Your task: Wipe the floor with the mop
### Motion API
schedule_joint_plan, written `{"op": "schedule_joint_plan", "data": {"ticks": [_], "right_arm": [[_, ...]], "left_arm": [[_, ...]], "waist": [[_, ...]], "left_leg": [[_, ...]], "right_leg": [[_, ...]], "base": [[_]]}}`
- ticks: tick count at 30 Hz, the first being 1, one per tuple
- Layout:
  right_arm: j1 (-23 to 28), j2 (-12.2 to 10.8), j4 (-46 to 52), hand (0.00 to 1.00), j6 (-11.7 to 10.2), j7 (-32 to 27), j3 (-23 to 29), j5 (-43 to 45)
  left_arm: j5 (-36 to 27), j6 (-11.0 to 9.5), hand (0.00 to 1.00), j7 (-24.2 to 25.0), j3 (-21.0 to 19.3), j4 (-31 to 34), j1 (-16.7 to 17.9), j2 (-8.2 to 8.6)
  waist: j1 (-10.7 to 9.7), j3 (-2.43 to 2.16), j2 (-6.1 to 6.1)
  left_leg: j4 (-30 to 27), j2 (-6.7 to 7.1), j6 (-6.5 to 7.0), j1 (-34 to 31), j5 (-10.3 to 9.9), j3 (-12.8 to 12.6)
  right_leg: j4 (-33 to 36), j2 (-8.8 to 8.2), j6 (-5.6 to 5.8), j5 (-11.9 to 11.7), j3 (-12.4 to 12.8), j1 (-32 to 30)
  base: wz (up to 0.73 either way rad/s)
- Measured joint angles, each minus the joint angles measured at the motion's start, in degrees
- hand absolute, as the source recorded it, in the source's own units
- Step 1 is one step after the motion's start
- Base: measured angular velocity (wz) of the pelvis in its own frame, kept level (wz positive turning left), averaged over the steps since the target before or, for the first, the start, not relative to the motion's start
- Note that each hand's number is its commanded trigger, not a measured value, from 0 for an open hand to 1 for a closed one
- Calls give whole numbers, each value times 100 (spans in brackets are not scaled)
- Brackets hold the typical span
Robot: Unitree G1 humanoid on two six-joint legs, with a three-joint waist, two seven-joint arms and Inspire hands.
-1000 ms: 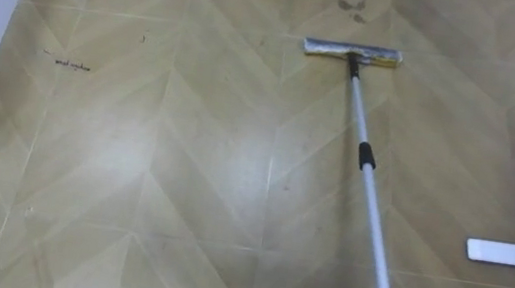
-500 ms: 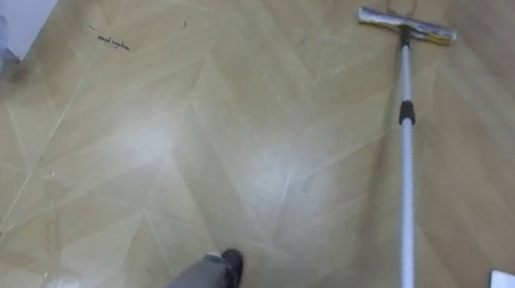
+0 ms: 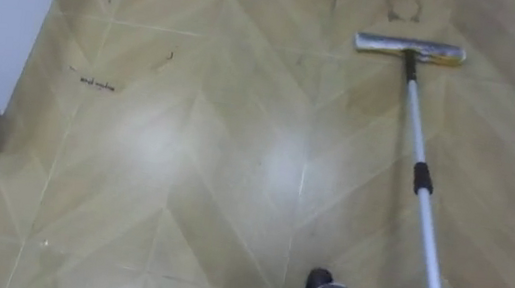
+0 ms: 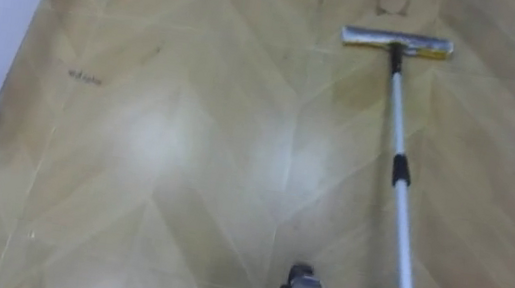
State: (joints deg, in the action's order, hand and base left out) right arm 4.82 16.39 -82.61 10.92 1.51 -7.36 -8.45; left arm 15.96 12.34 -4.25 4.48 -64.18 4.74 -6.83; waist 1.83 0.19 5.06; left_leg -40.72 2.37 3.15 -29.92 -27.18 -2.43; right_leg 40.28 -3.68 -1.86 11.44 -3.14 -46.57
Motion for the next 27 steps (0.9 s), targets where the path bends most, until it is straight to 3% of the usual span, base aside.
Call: {"op": "schedule_joint_plan", "data": {"ticks": [1, 2, 3, 4, 5, 6, 7, 8, 10, 11, 12, 13, 14, 15, 16, 18, 19, 20, 21, 23, 24, 26, 27], "right_arm": [[-13, -54, 1, 100, 96, -2, 2, 33], [-28, -65, 0, 100, 123, -4, -1, 41], [-124, -62, 5, 100, 162, -9, -11, 87], [-250, -48, -16, 100, 191, -24, -18, 117], [-365, -31, -51, 100, 220, -29, -28, 137], [-664, -3, -101, 100, 284, -71, -40, 194], [-1006, 11, -123, 100, 342, -140, -46, 264], [-1182, 25, -117, 100, 366, -170, -54, 280], [-1861, 52, -95, 100, 396, -302, -65, 205], [-1991, 52, -56, 100, 402, -316, -66, 184], [-2162, 62, 21, 100, 407, -327, -66, 73], [-2298, 82, 112, 100, 375, -312, -63, -46], [-2335, 87, 166, 100, 358, -295, -62, -89], [-2366, 86, 248, 100, 349, -236, -58, -135], [-2353, 102, 259, 100, 344, -148, -40, -170], [-2186, 205, 251, 100, 336, -50, -41, -295], [-2022, 260, 181, 100, 335, -1, -37, -295], [-1957, 284, 121, 100, 333, 3, -41, -281], [-1762, 325, 42, 100, 324, 25, -49, -199], [-1292, 416, 1, 100, 276, -23, -48, -56], [-888, 447, 3, 100, 273, -86, -49, -52], [-377, 334, 8, 100, 273, -107, -48, -80], [-80, 215, 13, 100, 274, -82, -48, -107]], "left_arm": [[-70, 48, 0, 9, -15, -62, -11, -10], [-83, 53, 0, 9, -15, -63, -11, -11], [-236, 56, 0, 9, 23, -61, -10, -14], [-318, 55, 0, 8, 54, -56, -29, -19], [-333, 55, 0, 8, 79, -60, -35, -19], [-370, 54, 0, 0, 94, -63, -34, -19], [-400, 52, 0, -14, 96, -59, -38, -30], [-402, 51, 0, -15, 96, -54, -53, -34], [-406, 49, 0, -64, 92, 6, -100, -66], [-412, 48, 0, -65, 94, 8, -115, -75], [-419, 42, 0, -60, 94, 10, -122, -89], [-406, 32, 0, -31, 91, 5, -119, -93], [-408, 20, 0, -7, 91, 8, -106, -101], [-406, -5, 0, 47, 91, 6, -101, -112], [-406, -21, 0, 136, 78, 5, -69, -124], [-396, -36, 0, 266, 83, 11, -162, -120], [-366, -42, 0, 290, 74, 27, -224, -114], [-317, -48, 0, 290, 67, 66, -222, -107], [-227, -48, 0, 281, 54, 110, -225, -107], [-32, -77, 0, 227, -1, 145, -260, -78], [93, -86, 0, 192, -16, 179, -260, -55], [119, -84, 0, 178, -12, 203, -228, -82], [174, -77, 0, 135, -15, 237, -119, -81]], "waist": [[-9, 7, -8], [-10, 18, 4], [-22, 23, 4], [-22, 40, -23], [-15, 46, -15], [17, 74, -47], [23, 98, -95], [35, 105, -108], [237, 200, -254], [304, 225, -302], [393, 243, -368], [486, 245, -392], [533, 244, -416], [572, 218, -515], [554, 177, -557], [475, 170, -581], [482, 160, -603], [494, 157, -598], [466, 141, -558], [376, 88, -381], [299, 13, -236], [249, -35, -127], [200, -59, -106]], "left_leg": [[-249, -72, -78, 67, -41, 48], [-436, -83, -85, 55, -39, 52], [-886, -164, -149, 32, -5, 61], [-1435, -221, -326, -54, 102, 74], [-1728, -294, -426, -119, 200, 72], [-2272, -369, -444, -275, 502, 78], [-2590, -358, -460, -466, 660, 90], [-2628, -350, -440, -610, 633, 81], [-2242, -286, -340, -1310, 570, 51], [-1991, -260, -343, -1452, 572, 27], [-1327, -235, -366, -1699, 611, -35], [-608, -197, -385, -1836, 793, -70], [-418, -153, -295, -1882, 1055, -78], [-121, -101, -136, -1862, 1505, -186], [-34, -46, 38, -1754, 1689, -292], [-167, 17, 267, -1590, 1499, -444], [-241, 52, 339, -1467, 1285, -518], [-283, 65, 353, -1397, 1179, -523], [-300, 93, 374, -1219, 997, -495], [-241, 135, 378, -984, 811, -351], [-142, 135, 373, -858, 756, -272], [127, 117, 337, -583, 737, -211], [300, 105, 299, -384, 728, -205]], "right_leg": [[214, 71, -112, 162, -27, 101], [313, 96, -153, 283, -61, 167], [528, 119, -216, 560, -133, 294], [763, 153, -270, 833, -163, 403], [849, 192, -298, 955, -178, 462], [982, 249, -371, 1149, -189, 568], [1076, 257, -414, 1307, -160, 644], [1104, 257, -435, 1371, -163, 667], [1157, 260, -480, 1545, -141, 803], [1130, 260, -476, 1579, -133, 863], [1047, 265, -463, 1662, -146, 1009], [960, 265, -429, 1770, -163, 1203], [930, 254, -403, 1826, -154, 1314], [841, 194, -347, 1948, -155, 1534], [770, 113, -252, 2070, -153, 1749], [880, 34, -138, 2087, -87, 1924], [1264, -42, 123, 1932, -61, 1835], [1508, -64, 238, 1779, -27, 1775], [1960, -65, 294, 1441, 38, 1664], [2294, -1, 325, 1365, 133, 1376], [2326, -14, 310, 1375, 177, 1006], [1794, -90, 318, 1349, 285, 498], [994, -202, 281, 1171, 302, 322]], "base": [[-23], [0], [10], [10], [0], [-6], [-3], [0], [-4], [0], [10], [12], [16], [26], [40], [65], [48], [11], [0], [16], [18], [7], [-3]]}}
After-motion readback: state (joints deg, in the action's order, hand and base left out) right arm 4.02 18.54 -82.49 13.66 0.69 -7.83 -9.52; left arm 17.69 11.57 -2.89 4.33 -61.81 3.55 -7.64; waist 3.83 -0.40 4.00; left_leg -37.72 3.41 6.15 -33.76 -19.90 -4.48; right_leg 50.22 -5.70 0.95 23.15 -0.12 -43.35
